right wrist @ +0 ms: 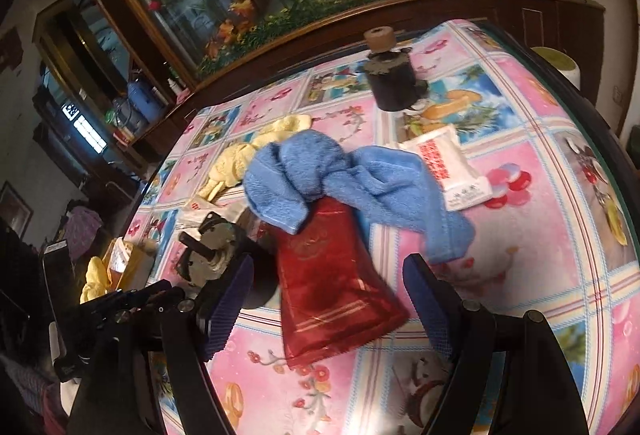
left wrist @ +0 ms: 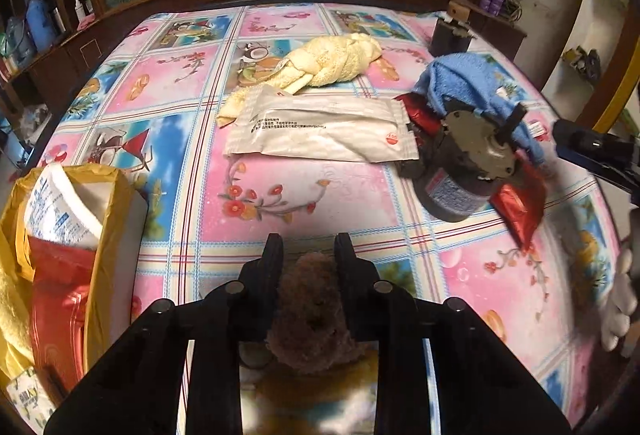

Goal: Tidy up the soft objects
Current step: 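Grasp the pink fluffy ball with the left tool while the right tool grasps the blue towel, then carry the pink ball and blue towel to the foam box and release both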

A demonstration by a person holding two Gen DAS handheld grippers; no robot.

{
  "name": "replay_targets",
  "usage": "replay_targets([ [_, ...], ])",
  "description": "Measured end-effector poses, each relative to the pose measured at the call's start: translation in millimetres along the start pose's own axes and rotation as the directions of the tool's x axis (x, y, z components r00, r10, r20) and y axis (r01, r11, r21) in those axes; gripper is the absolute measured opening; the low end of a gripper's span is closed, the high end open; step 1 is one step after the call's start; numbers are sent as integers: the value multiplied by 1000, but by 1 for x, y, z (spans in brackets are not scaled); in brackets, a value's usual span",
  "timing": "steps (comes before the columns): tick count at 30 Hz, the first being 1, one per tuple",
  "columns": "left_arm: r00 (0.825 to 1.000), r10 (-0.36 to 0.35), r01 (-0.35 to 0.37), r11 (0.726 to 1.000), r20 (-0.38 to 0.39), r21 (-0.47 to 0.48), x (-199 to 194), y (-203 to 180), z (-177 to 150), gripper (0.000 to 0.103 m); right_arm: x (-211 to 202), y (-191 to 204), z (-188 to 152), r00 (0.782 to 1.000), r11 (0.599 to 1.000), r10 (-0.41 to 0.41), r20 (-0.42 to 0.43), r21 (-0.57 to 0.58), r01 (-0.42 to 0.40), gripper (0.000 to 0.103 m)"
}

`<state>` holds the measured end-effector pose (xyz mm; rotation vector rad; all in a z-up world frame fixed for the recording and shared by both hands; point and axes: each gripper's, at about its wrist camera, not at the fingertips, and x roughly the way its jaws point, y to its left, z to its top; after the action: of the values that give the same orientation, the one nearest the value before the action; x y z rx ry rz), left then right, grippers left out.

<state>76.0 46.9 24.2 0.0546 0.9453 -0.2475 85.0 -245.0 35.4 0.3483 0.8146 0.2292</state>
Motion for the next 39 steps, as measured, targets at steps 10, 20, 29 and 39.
replay_targets([
  [10, 991, -110, 117, 988, 79, -97, -44, 13, -15, 22, 22, 34, 52, 998, 997, 45, -47, -55, -48, 79],
  [20, 985, -141, 155, 975, 101, -156, -56, 31, -30, 22, 72, 27, 75, 988, 990, -103, -114, -104, 91, 79],
  [29, 983, -139, 158, 972, 116, -173, -63, 39, -36, 22, 101, 42, 71, 979, 977, -109, -171, -202, 74, 53],
  [39, 979, -114, 148, 967, 171, -207, -96, 54, -49, 22, 46, 42, 78, 994, 984, -91, -55, -155, 82, 47],
])
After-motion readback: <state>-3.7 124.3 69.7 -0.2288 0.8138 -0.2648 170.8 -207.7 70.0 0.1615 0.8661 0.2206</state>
